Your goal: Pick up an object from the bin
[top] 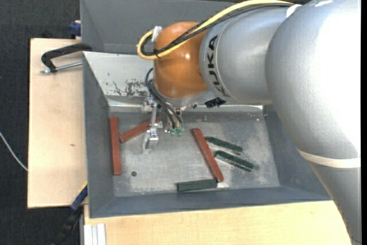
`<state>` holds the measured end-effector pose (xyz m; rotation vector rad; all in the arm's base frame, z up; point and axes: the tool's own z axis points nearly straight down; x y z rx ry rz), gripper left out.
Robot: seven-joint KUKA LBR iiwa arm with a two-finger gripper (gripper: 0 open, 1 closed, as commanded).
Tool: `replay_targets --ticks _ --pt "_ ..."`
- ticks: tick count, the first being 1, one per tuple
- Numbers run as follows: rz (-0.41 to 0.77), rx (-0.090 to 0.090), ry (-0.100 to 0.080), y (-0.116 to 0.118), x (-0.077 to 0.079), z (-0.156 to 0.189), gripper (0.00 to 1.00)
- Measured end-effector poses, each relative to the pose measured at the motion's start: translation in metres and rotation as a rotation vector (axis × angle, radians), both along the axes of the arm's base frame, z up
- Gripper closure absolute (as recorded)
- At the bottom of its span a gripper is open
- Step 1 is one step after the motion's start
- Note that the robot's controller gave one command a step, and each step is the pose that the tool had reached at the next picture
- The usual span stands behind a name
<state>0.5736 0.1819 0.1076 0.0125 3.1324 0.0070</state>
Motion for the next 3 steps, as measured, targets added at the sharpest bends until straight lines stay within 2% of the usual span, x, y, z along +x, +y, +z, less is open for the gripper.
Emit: replay_targets --ticks 1,2,3 --pt "-0.067 0.002 0.006 -0.009 0.022 -0.030 1.00" --pt "-0.067 0.003 0.006 -0.009 0.022 -0.030 1.00" --pt "0.308 -0.004 0.004 -0.006 0.014 0.114 1.00"
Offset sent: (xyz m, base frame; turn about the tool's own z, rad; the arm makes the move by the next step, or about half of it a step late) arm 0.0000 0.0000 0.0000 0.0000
